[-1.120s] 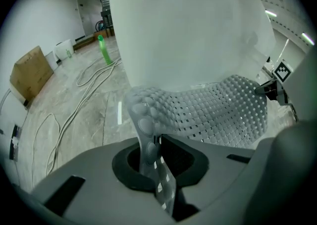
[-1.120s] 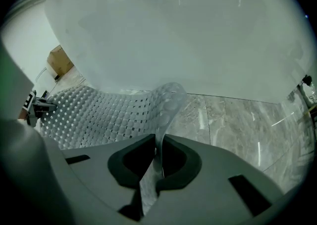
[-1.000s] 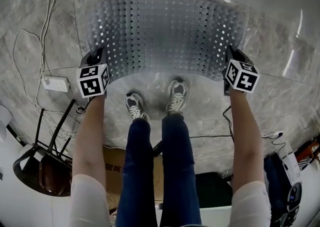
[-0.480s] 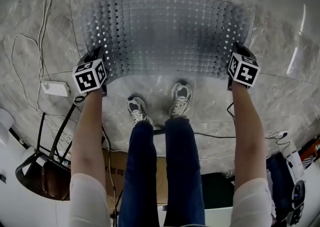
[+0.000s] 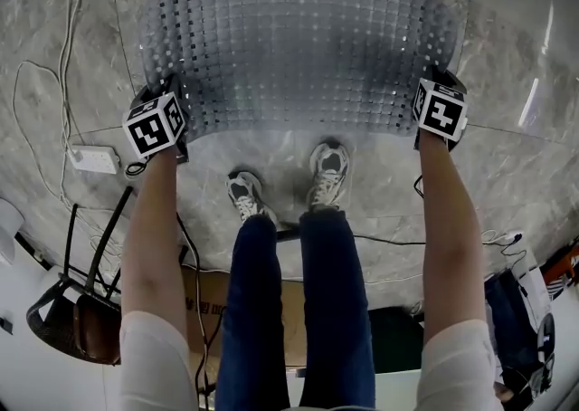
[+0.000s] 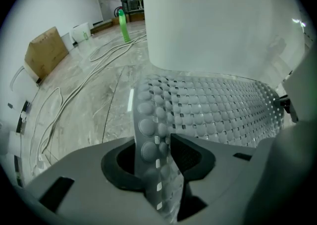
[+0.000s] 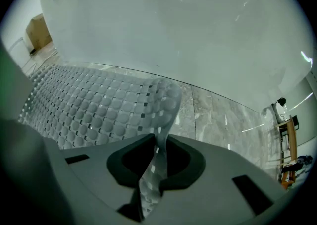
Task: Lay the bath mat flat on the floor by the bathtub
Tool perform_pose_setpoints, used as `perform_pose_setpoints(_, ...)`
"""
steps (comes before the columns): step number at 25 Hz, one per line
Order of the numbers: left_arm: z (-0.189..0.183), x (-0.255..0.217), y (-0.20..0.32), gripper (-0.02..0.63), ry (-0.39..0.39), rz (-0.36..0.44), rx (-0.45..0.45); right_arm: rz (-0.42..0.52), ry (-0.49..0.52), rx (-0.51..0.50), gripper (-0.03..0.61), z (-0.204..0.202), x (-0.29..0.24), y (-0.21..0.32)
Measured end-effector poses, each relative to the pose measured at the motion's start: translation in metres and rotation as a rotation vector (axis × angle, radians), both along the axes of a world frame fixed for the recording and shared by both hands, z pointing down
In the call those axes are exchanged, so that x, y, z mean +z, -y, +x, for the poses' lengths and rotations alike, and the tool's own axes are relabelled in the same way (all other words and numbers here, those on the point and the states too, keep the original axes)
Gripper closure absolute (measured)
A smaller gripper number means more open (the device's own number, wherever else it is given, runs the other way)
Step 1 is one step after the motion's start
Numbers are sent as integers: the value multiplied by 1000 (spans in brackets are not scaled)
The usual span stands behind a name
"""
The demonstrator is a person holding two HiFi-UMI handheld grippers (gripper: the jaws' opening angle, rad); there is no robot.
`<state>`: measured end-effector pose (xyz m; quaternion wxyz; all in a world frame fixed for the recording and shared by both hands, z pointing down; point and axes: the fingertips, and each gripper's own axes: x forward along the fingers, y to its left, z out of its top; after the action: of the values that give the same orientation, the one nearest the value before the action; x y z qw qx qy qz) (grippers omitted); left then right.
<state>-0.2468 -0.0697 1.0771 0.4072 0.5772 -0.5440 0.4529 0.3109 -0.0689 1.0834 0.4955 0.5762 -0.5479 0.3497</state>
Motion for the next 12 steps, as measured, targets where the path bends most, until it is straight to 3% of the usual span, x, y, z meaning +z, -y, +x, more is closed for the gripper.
perform_pose_setpoints(7,-8,1,-2,388,1,7,-33,1,-55,40,514,7,2,-1)
perform_pose_setpoints(11,-10,1,-7,371,4,2,-41,31,-95,94,407,23,-6,-3)
perform_pose_setpoints(12,-11,-1,-7,371,4,2,-44,38,-98,109,405,27,-8,-4)
